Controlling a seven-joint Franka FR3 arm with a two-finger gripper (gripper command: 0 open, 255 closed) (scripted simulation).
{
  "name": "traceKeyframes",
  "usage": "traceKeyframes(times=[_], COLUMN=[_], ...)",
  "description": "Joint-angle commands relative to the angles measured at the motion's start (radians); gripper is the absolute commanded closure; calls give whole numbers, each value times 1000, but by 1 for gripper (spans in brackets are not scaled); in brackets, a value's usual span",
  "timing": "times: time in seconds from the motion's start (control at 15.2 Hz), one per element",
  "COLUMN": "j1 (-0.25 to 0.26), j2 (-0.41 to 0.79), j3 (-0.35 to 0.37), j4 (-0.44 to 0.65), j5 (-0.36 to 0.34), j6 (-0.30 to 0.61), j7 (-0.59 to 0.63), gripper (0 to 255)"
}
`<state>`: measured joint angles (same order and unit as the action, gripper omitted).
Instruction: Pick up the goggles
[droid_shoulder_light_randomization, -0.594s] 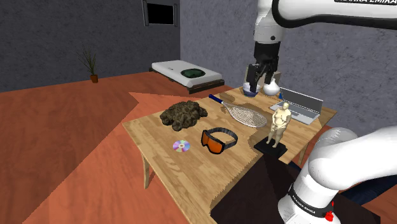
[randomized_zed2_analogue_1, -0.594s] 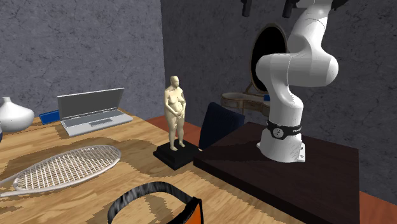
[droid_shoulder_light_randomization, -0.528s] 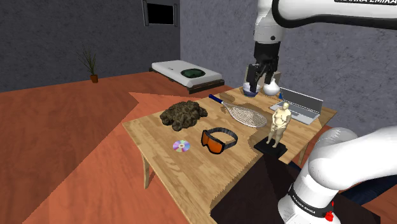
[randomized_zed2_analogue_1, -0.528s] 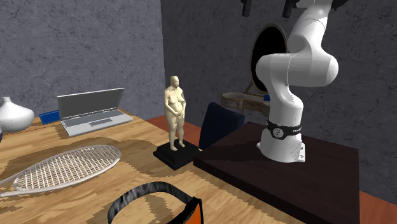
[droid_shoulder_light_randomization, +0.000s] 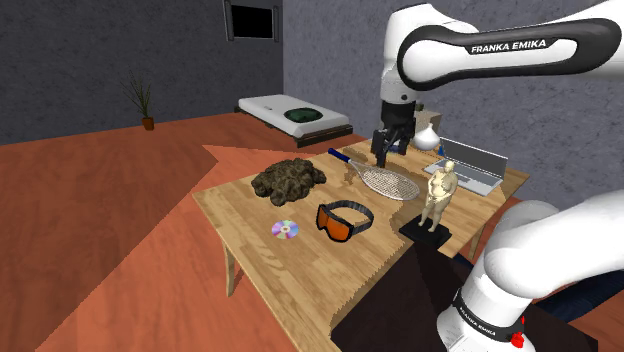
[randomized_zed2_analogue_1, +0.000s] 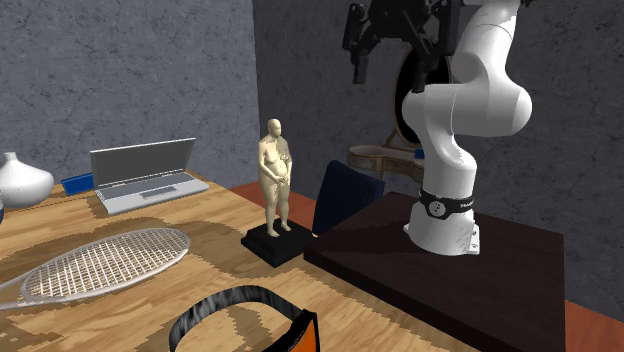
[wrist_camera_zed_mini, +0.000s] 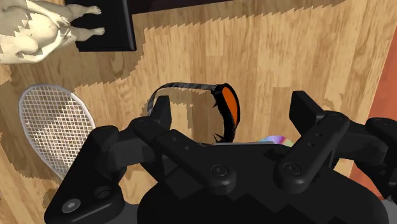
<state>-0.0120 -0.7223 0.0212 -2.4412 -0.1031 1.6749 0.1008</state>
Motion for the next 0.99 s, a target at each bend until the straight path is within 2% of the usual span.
traceKeyframes(times=[0.0, 0.46, 0.92], j1=[-2, -11, -14], j2=[52, 244, 497], j3=[-12, -53, -89], j4=[-26, -92, -87], j5=[-1, -2, 15], j6=[75, 318, 549], j7=[-5, -34, -73], gripper=[0, 0, 0])
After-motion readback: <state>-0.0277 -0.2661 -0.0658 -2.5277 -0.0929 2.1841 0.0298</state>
